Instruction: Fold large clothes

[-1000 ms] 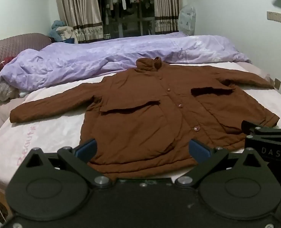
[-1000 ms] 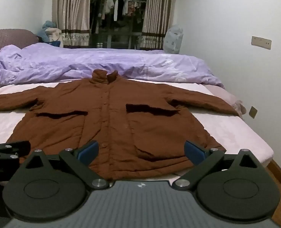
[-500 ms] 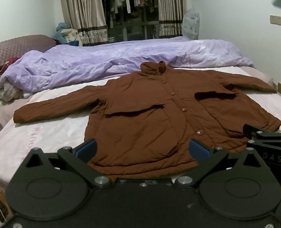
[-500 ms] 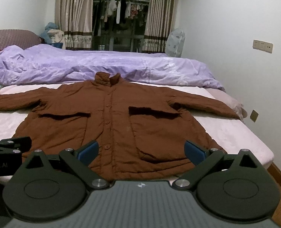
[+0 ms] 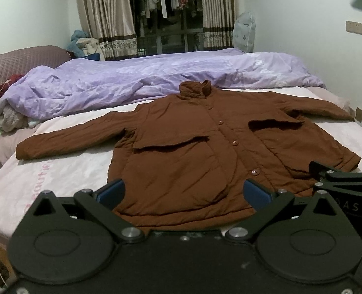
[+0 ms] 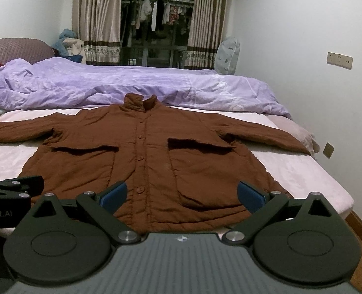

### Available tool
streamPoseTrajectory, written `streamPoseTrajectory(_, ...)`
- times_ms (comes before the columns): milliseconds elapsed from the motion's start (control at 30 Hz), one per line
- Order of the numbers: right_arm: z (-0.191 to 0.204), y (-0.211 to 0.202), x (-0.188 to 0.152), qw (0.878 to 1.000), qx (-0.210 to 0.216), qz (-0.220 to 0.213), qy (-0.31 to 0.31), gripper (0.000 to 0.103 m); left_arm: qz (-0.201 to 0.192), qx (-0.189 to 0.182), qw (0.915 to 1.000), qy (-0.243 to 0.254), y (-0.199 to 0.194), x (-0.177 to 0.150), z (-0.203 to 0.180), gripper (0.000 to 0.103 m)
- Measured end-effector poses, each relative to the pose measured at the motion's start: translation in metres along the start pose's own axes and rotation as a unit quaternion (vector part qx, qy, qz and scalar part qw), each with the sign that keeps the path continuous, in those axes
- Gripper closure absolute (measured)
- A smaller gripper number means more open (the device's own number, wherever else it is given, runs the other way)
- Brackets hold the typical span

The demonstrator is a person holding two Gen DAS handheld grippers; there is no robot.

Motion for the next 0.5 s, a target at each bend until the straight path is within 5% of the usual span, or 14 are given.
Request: streamPoseTrajectory(500, 0.0011, 0.0006, 0.0003, 1.0, 0.0, 0.0, 0.0, 0.0, -0.001, 0.001, 1.0, 0.001, -0.0002, -0.0005, -0.0019, 0.0)
Point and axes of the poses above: each gripper's, at about its wrist camera, not at the fingertips, and y roughly the way its jaws point, z to its left, x to its top, the point moved 3 cm from there along y, roughly the way its jaws point, and after that the axes turned 3 degrees about -x, right-handed, at the moved point
